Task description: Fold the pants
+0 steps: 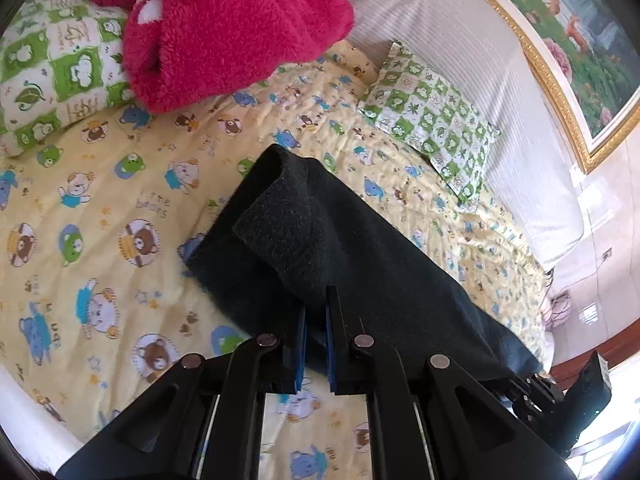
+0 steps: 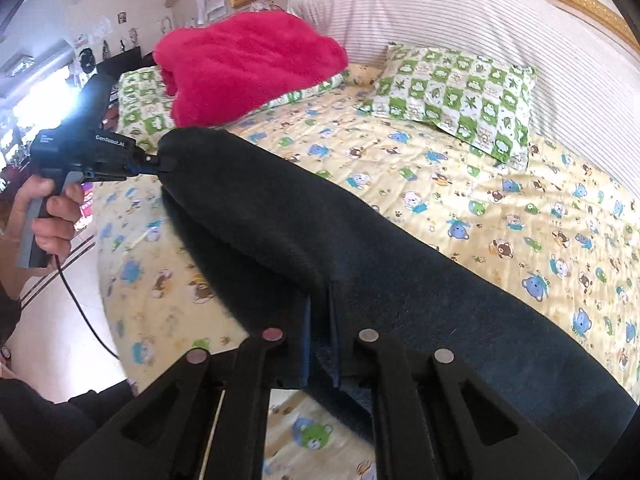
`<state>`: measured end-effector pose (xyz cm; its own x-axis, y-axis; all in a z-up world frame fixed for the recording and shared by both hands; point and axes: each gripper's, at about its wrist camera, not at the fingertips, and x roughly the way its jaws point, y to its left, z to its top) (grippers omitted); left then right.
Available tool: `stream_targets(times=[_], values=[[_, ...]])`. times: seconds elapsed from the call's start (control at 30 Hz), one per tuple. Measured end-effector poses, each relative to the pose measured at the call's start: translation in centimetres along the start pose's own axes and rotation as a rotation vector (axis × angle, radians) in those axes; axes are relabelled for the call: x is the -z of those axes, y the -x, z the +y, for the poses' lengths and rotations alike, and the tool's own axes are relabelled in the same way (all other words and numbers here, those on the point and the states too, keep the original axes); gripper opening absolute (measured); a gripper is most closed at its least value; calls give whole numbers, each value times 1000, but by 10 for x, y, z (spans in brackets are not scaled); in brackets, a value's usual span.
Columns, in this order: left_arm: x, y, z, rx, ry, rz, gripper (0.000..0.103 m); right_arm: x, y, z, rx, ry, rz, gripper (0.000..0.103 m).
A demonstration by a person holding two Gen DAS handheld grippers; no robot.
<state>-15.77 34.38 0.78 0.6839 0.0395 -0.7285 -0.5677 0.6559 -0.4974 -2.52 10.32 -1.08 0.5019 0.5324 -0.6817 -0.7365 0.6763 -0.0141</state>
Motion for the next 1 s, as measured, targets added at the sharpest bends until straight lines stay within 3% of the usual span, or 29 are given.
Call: stream_targets(times=[0.23,0.37,0.57,0.73,0.8,0.93,1.0], values=[[9,-25,30,-29,55,50,7,19,-29,18,-26,14,84,9],[13,-29,30,-43,23,45,8,28,-44,14,-36,-34,130,11],[16,-14,15,-87,-48,18,12,32,-38,9,-68,-93,114,15],[14,-1,14,-73,-25,18,17,31,-26,5,-90,-140,72,17],[13,2,16,-67,-12,19,22,29,-21,1,-112,-164,55,17],[11,5,20,-72,18,9,46,19,-9,-8,-167,-217,13,17],[9,4,21,-79,28,9,48,12,-6,-13,-181,-248,-7,17]])
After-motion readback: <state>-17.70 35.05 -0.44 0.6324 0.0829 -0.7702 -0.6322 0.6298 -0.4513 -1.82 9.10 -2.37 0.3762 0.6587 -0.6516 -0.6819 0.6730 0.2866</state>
